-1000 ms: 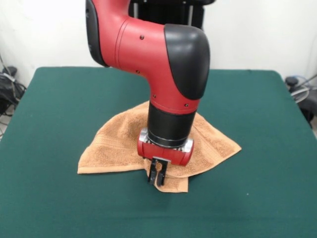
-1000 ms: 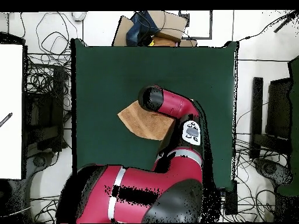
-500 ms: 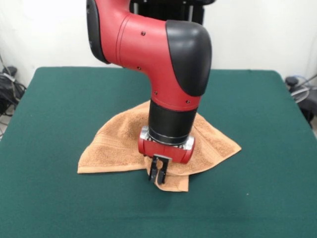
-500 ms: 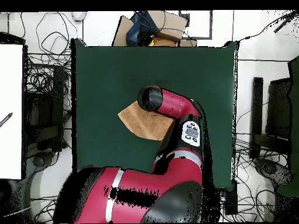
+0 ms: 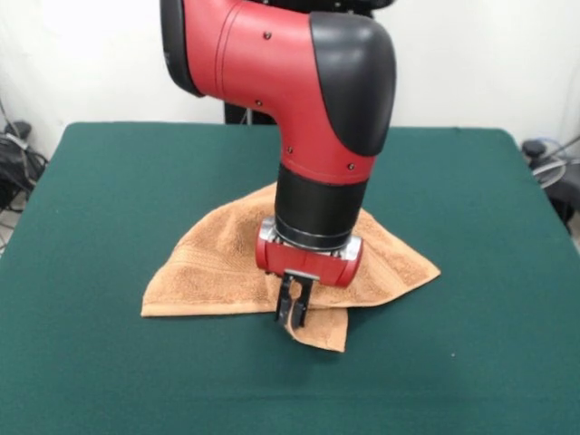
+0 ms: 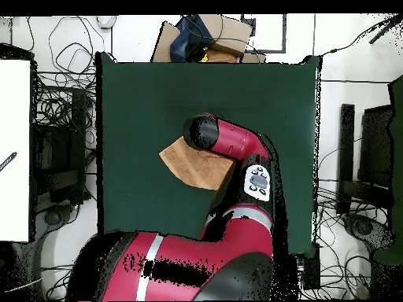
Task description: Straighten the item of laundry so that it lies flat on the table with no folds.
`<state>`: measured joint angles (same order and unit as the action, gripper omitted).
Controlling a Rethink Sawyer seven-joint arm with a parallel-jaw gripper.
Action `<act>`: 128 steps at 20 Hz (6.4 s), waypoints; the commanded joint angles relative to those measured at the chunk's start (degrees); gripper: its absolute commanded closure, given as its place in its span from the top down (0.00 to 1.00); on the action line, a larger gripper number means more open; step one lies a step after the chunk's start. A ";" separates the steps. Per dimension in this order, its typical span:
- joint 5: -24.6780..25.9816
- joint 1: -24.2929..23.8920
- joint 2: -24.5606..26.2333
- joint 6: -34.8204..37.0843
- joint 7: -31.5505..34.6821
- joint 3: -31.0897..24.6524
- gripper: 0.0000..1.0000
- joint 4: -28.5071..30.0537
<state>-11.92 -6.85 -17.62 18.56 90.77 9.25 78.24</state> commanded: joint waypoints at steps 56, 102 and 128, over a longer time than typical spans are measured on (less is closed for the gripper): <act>-2.89 5.58 -11.59 1.49 14.68 0.52 0.00 18.35; -8.81 9.71 -15.92 3.93 14.59 3.08 0.00 23.68; -8.27 3.92 -7.73 -5.05 12.09 -3.88 1.00 23.77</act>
<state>-18.99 0.62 -31.19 19.04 91.37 14.78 98.09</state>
